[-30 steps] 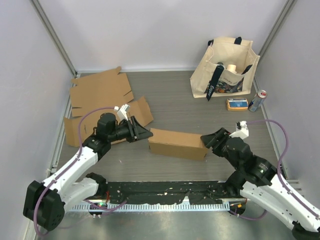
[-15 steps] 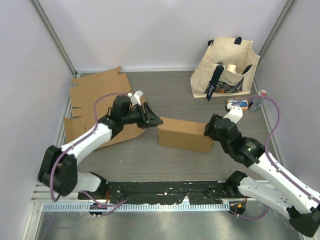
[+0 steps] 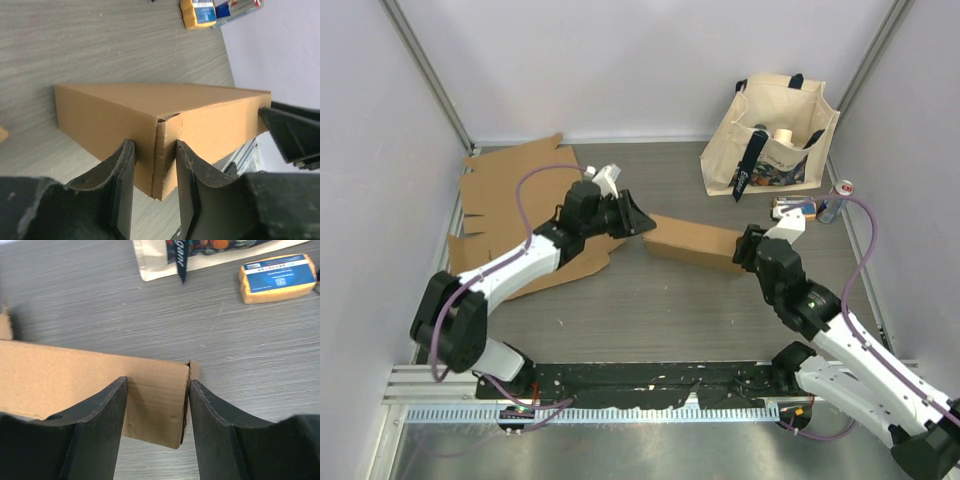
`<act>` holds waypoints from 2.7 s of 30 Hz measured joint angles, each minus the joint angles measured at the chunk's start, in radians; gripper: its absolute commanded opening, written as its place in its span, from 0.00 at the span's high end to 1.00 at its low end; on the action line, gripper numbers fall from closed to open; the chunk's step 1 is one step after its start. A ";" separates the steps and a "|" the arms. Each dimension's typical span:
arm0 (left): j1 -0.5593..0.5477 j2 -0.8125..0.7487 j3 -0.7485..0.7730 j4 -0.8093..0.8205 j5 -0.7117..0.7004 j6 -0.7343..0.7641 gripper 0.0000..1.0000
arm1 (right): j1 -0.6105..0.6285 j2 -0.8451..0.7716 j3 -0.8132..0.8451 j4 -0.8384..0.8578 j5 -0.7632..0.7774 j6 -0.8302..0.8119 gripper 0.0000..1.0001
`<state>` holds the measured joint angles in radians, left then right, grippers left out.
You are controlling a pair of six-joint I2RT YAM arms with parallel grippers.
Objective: Fold the paper box
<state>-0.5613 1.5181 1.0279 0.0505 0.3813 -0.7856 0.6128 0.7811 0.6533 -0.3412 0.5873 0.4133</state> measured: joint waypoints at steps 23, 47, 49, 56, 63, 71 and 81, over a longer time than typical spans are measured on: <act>-0.139 -0.258 -0.066 -0.417 -0.158 0.033 0.34 | -0.171 0.307 0.273 -0.306 -0.545 0.236 0.09; -0.150 0.144 -0.049 -0.219 -0.220 -0.109 0.55 | -0.360 0.549 0.165 -0.143 -0.586 0.148 0.08; -0.174 0.218 0.021 -0.200 -0.199 -0.129 0.55 | -0.403 0.529 0.161 -0.172 -0.513 0.169 0.08; -0.321 0.549 0.407 -0.163 -0.117 -0.195 0.57 | -0.700 0.386 0.132 -0.268 -0.277 0.221 0.07; -0.394 0.813 0.778 -0.180 -0.060 -0.232 0.57 | -0.908 0.312 0.136 -0.297 -0.108 0.208 0.06; -0.436 0.939 0.966 -0.187 -0.078 -0.272 0.56 | -1.054 0.369 0.133 -0.196 -0.090 0.116 0.04; -0.476 0.889 0.866 -0.143 -0.047 -0.284 0.29 | -1.051 0.594 0.246 -0.145 -0.139 0.051 0.00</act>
<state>-1.0374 2.4069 1.8938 -0.0925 0.3344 -1.0698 -0.4385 1.3746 0.8997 -0.4858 0.4484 0.4641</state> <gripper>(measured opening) 0.646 0.995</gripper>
